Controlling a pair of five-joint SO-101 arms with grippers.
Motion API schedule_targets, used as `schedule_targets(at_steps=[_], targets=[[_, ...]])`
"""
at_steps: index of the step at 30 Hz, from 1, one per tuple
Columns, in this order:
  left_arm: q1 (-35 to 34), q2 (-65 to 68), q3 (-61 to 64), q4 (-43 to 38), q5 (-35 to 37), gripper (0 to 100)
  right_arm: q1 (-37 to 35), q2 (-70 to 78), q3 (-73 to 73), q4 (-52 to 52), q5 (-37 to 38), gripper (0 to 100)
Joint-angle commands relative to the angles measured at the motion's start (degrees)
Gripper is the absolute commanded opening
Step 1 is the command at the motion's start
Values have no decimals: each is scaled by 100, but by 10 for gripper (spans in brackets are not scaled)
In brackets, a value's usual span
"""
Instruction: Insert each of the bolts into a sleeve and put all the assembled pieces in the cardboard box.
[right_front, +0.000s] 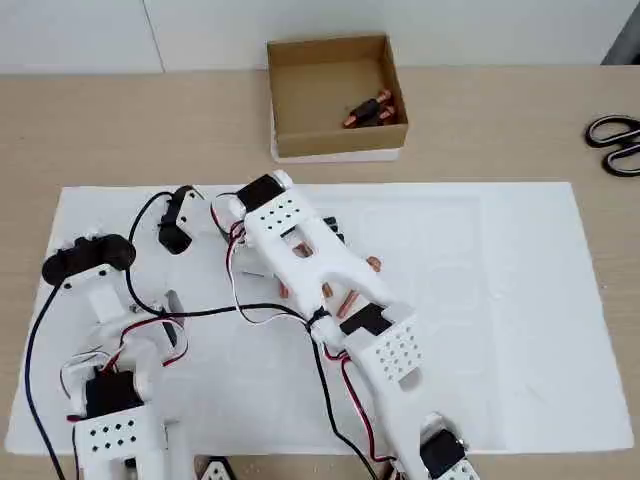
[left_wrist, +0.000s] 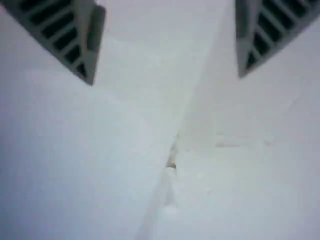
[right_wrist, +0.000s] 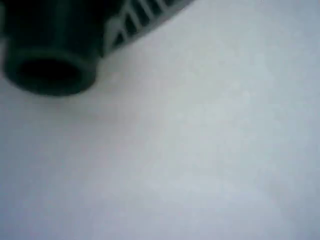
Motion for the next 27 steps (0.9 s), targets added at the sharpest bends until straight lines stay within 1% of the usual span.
schedule_targets(at_steps=[1,4,7,12,22,25,27], targets=[[-9,-88,-22,-141,-9,177,145,57,-53,-171,-141,42],[-9,-88,-22,-141,0,177,242,40,-185,-127,-202,41],[-9,-88,-22,-141,0,177,338,48,-765,233,-484,2],[-9,-88,-22,-141,0,177,418,57,-1820,716,-835,3],[-9,-88,-22,-141,-9,177,444,57,-3341,1552,-1284,3],[-9,-88,-22,-132,-9,177,576,57,-3868,1710,-1635,3],[-18,-88,-22,-123,-18,177,796,57,-4202,1807,-2057,2]])
